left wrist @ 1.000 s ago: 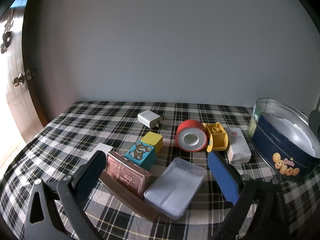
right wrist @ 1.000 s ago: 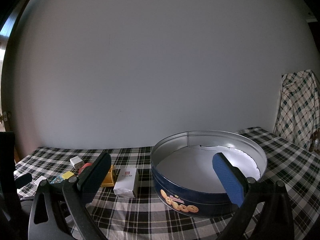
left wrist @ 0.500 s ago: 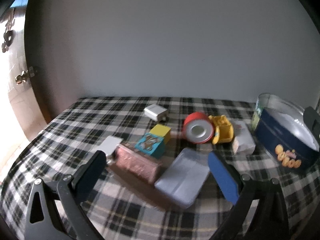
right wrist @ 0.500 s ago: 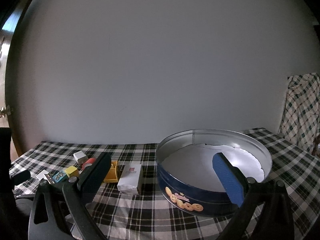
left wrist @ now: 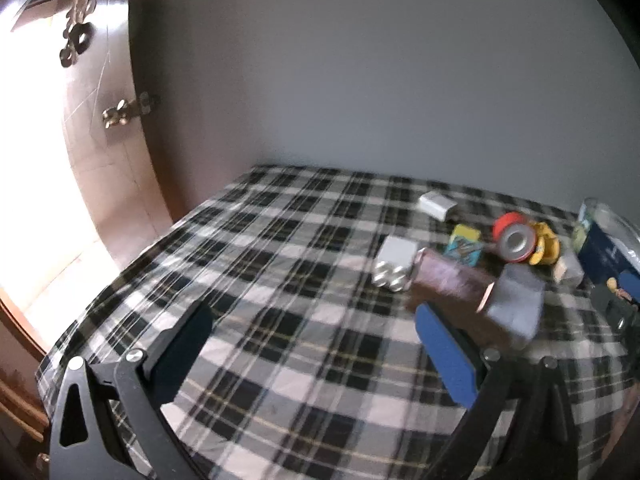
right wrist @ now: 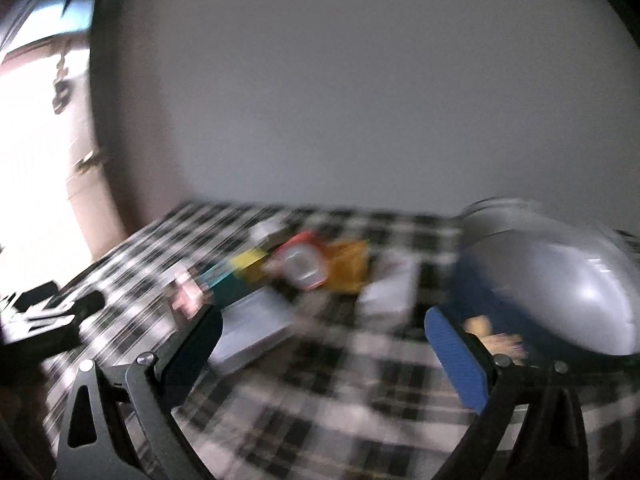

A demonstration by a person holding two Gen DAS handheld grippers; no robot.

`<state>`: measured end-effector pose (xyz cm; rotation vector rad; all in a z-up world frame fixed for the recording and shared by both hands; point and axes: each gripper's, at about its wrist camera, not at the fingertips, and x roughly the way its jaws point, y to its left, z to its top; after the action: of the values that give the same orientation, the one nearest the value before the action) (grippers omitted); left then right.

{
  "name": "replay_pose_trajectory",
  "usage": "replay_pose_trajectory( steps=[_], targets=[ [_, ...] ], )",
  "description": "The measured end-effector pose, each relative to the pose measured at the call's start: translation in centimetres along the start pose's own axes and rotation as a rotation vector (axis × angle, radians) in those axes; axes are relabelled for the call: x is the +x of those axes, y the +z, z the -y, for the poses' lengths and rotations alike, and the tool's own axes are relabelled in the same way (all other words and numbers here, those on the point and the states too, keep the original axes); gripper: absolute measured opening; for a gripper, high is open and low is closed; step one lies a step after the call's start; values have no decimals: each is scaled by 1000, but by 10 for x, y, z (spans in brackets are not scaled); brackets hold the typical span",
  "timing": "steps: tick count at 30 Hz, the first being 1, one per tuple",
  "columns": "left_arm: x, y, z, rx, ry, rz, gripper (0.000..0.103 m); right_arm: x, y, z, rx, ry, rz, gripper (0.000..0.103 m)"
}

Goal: Organize rigid objects
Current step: 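Grasp the clear plastic tray with the right tool while the left tool approaches the brown stick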

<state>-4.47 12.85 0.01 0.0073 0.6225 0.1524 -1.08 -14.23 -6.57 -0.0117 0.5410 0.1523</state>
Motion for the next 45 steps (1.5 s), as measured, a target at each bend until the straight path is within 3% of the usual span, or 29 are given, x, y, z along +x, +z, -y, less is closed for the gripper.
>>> replay_pose_trajectory(
  steps=[4, 7, 12, 15, 20, 27, 29, 31, 37, 42, 45],
  targets=[
    [9, -6, -12, -29, -42, -62, 103, 22, -6, -31, -112, 65, -117, 102],
    [10, -11, -10, -8, -49, -85, 103, 40, -4, -44, -202, 47, -167, 102],
    [9, -11, -9, 2, -49, -97, 103, 77, 7, -41, -245, 19, -245, 102],
    [12, -9, -6, -9, -50, -108, 103, 92, 15, -30, -177, 63, -274, 102],
    [16, -10, -1, -5, -54, -129, 103, 105, 7, -22, -69, 268, -384, 102],
    [18, -9, 2, -9, -55, -148, 103, 104, 3, -40, -201, 277, -357, 102],
    [18, -9, 0, -18, -56, -153, 103, 102, 5, -37, -197, 309, -383, 97],
    [18, -10, -2, -30, -62, -159, 103, 98, 5, -32, -179, 337, -408, 85],
    [20, -9, 0, -35, -64, -165, 103, 74, -3, -29, -223, 265, -409, 85],
    [22, -5, 16, -55, -96, -166, 103, 52, -11, -23, -277, 87, -332, 85],
    [23, 1, 36, -63, -146, -167, 102, 59, -21, -20, -297, 11, -357, 84]
  ],
)
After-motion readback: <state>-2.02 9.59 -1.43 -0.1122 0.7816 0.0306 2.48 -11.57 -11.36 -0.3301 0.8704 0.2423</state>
